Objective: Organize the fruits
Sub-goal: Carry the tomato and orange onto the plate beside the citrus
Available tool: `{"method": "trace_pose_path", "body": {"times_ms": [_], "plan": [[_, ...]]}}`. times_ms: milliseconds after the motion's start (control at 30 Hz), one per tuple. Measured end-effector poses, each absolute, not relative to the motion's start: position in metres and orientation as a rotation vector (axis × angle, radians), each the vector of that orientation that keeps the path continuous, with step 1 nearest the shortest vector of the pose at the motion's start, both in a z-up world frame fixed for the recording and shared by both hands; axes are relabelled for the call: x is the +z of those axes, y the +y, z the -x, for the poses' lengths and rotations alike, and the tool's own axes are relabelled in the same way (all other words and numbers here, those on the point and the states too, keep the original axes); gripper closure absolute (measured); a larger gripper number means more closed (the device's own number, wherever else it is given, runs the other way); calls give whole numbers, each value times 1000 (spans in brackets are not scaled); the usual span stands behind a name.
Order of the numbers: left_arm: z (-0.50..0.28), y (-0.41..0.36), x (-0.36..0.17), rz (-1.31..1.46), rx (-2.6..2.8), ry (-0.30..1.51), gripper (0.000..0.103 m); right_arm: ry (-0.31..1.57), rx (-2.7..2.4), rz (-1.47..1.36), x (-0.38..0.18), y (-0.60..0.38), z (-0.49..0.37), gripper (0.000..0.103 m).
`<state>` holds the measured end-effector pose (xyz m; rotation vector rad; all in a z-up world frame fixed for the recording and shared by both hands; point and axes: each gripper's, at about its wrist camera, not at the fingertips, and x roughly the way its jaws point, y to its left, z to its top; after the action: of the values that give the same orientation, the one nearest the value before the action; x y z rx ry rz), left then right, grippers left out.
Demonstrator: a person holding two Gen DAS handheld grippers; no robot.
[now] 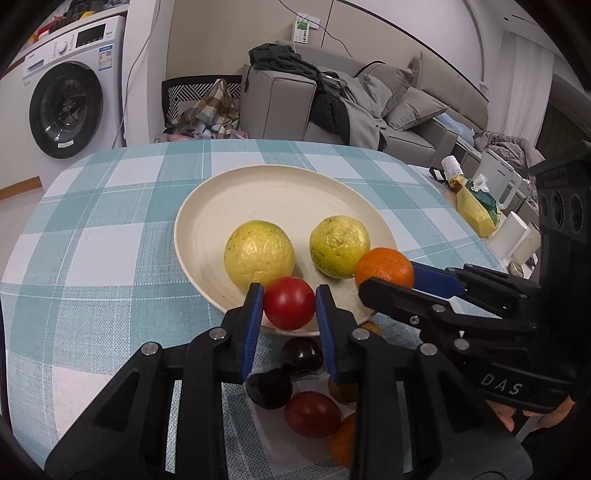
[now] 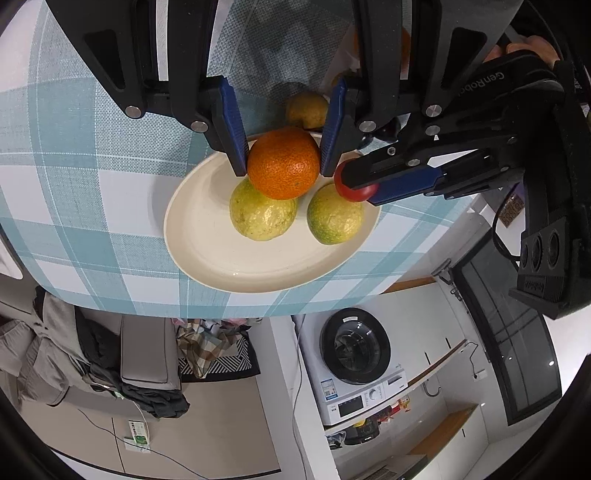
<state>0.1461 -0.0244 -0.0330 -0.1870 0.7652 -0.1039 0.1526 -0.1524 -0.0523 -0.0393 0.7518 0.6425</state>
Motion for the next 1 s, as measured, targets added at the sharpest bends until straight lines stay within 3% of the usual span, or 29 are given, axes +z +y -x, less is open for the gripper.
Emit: {"method": "trace_pose_path", "body": {"times_ms": [767,1000], "plan": [[-162,-9,-36,234,-46,799,77,750,598,56,-58,-143,-159,63],[-170,-6,-37,245,-28,817,77,741,610,50,-57,-144,-158,54]]}}
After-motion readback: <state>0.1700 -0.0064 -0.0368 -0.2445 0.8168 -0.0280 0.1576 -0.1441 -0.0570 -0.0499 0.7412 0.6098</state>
